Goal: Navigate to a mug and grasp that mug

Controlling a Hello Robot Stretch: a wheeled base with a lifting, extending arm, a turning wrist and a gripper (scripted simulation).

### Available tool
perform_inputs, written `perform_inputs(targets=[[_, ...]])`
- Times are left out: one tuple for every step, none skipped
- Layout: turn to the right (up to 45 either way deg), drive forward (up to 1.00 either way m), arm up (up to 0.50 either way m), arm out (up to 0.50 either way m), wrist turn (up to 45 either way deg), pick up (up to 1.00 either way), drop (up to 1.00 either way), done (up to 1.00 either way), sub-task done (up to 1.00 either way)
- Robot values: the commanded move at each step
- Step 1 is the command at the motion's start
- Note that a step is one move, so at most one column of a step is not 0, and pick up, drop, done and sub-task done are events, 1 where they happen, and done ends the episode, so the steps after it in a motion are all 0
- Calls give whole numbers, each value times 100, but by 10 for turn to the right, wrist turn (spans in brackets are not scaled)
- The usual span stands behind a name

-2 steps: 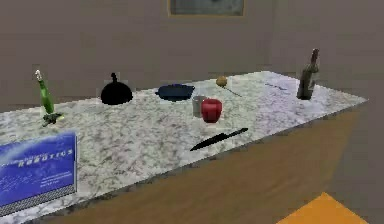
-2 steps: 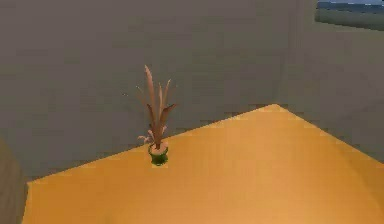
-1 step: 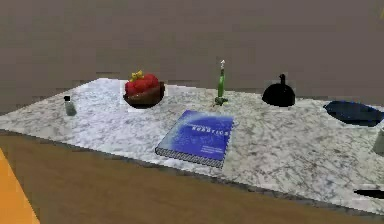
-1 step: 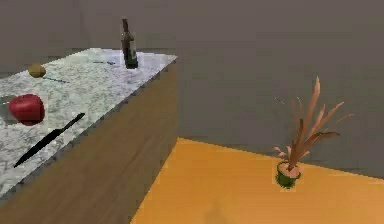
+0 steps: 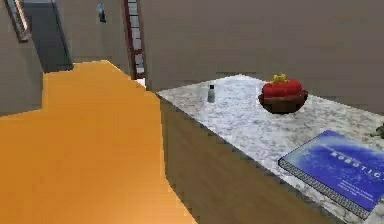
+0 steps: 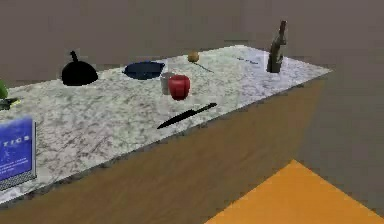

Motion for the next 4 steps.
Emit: perform_inputs(targets=[[450, 0, 0, 0, 0, 0, 0, 0, 0], [450, 0, 0, 0, 0, 0, 0, 0, 0], [0, 40, 0, 0, 0, 0, 0, 0, 0], [-450, 0, 0, 0, 0, 0, 0, 0, 0]])
